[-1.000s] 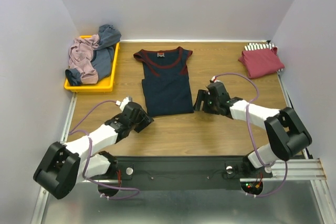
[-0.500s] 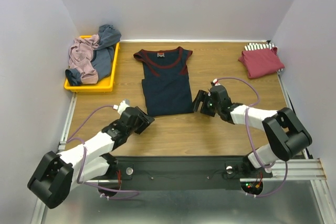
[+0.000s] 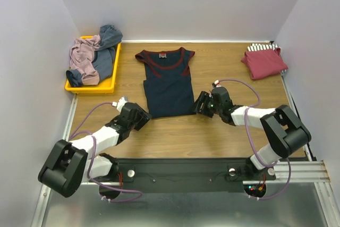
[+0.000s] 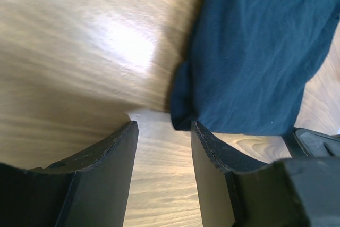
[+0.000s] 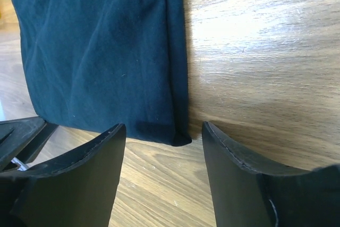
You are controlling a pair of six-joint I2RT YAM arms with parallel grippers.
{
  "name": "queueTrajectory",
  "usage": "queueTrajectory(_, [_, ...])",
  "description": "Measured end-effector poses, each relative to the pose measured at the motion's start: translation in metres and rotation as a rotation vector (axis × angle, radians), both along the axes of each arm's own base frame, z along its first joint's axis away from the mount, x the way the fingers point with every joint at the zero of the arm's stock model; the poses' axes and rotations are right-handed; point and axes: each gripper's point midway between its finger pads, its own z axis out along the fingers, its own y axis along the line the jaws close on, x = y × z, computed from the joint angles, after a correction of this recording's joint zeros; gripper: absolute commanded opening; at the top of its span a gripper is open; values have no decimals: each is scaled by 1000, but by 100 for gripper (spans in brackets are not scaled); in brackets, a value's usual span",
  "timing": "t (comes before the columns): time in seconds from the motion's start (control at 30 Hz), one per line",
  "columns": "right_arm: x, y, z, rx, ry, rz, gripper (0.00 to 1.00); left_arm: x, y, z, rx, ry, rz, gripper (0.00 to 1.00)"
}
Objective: Fold and stack the tank tops
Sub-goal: Fold the tank top
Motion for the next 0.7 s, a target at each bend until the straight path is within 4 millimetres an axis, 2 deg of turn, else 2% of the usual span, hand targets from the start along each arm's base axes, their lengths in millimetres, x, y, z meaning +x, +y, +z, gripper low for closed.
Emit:
queueTrajectory(0.23, [-1, 0, -2, 22, -9, -11, 62, 6, -2, 0, -9, -15, -6, 54])
queueTrajectory(0.53, [1, 4, -4, 60, -23, -18, 60, 14, -4, -2, -19, -29, -6, 44])
queueTrajectory(0.7, [2, 5, -6, 75, -25, -23, 54, 16, -8, -4, -29, -33, -20, 38])
